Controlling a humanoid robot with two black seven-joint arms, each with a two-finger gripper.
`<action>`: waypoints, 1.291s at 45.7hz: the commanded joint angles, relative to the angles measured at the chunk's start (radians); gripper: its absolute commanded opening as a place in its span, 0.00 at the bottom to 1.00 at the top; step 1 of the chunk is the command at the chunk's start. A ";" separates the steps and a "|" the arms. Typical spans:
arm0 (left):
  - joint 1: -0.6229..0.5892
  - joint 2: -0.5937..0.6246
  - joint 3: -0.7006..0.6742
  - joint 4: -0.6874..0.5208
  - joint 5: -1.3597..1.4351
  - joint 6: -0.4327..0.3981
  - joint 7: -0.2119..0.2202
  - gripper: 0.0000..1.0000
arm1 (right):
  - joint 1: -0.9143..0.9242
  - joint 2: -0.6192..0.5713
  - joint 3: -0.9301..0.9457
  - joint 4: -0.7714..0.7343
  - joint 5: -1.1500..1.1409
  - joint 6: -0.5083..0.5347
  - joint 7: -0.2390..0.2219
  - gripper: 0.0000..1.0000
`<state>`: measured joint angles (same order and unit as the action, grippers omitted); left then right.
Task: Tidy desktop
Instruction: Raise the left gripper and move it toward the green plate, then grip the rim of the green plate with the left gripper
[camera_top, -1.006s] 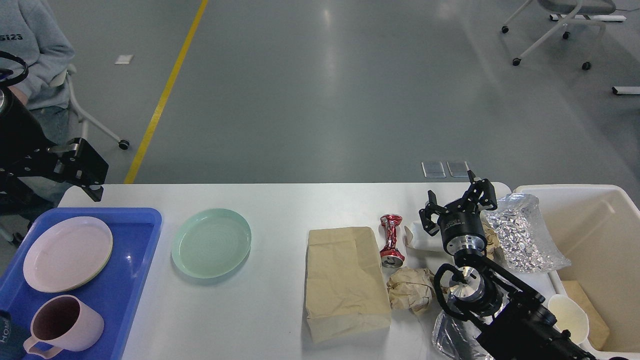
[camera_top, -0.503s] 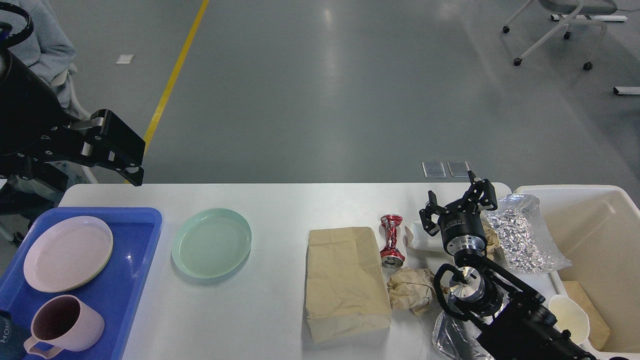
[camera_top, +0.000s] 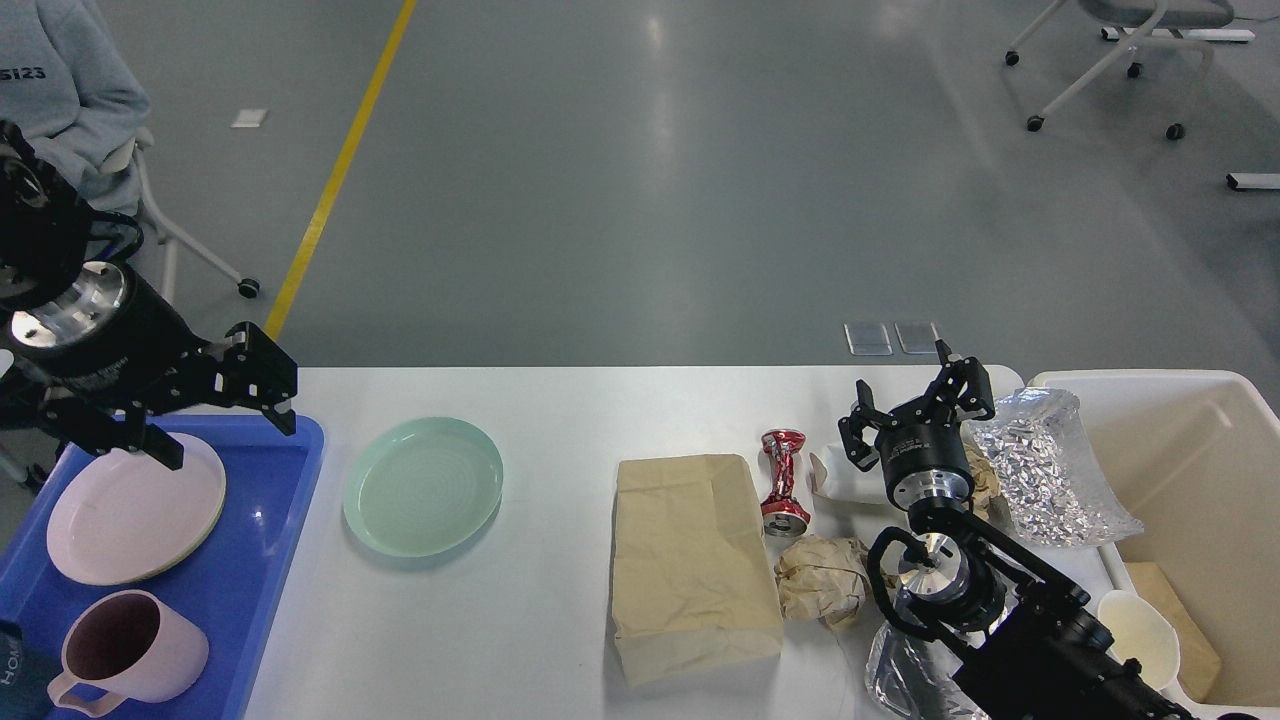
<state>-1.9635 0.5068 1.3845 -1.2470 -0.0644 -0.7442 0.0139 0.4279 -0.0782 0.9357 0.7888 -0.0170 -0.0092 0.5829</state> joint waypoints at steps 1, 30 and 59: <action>0.248 -0.002 -0.130 0.112 -0.067 0.133 0.000 0.94 | 0.000 0.000 0.000 0.000 0.000 0.000 0.000 1.00; 0.597 -0.111 -0.323 0.130 -0.318 0.580 -0.011 0.95 | -0.001 0.002 0.000 0.000 0.000 0.000 0.000 1.00; 0.747 -0.126 -0.455 0.196 -0.578 0.861 0.000 0.79 | -0.001 0.000 0.000 0.000 0.000 0.000 0.000 1.00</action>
<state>-1.2188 0.3791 0.9315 -1.0751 -0.6370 0.1141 0.0150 0.4266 -0.0777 0.9357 0.7884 -0.0170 -0.0092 0.5829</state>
